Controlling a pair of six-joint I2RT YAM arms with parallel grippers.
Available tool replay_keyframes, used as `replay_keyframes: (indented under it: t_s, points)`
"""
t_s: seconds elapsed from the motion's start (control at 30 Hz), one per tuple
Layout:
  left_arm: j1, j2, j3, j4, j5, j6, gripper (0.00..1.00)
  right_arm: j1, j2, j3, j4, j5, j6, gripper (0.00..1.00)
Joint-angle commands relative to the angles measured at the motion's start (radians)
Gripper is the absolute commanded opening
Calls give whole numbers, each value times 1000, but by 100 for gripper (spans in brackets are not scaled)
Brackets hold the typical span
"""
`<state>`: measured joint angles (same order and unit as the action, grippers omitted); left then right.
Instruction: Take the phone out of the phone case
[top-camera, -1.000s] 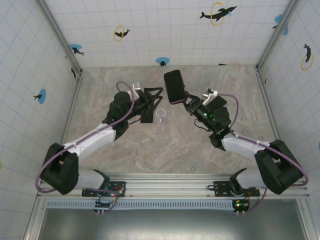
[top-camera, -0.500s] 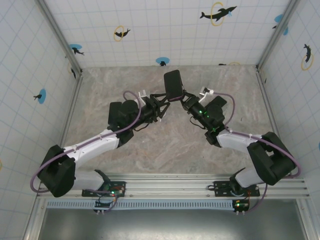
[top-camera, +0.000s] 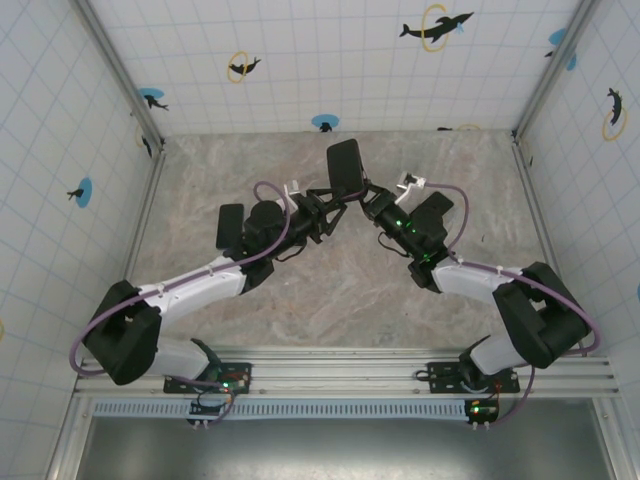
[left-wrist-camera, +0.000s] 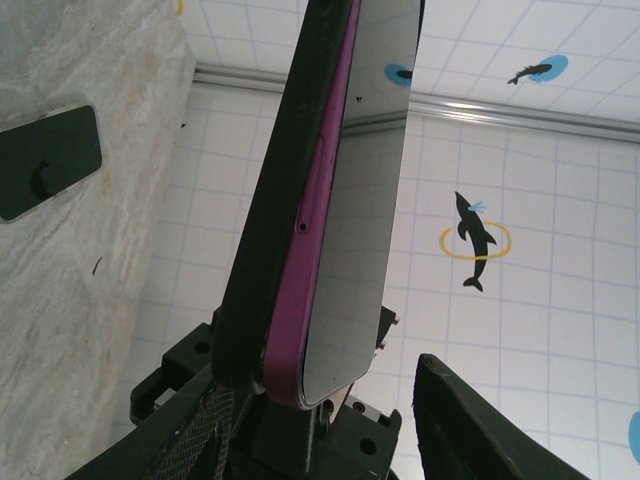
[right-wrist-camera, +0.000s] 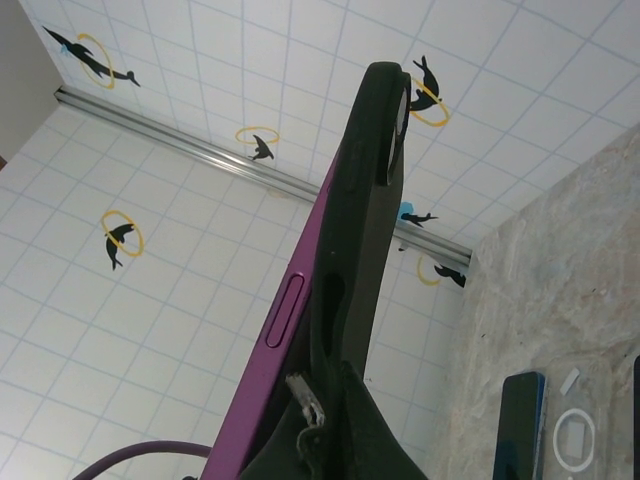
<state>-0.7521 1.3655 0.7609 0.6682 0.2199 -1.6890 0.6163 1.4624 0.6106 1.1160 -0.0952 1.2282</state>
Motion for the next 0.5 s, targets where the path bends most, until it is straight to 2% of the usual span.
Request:
replay_keyframes:
  t_s: [0.0,0.2,0.47]
  points:
    - [-6,6,32,71,-10,-25,48,13,4,46,64,-5,-24,3]
    - [-9,27,55,105,12,-37,46,13,-7,25,57,3,-38,3]
    - [-24,-24,-4,65,10,-52,49,6,1,26,74,25,-31,3]
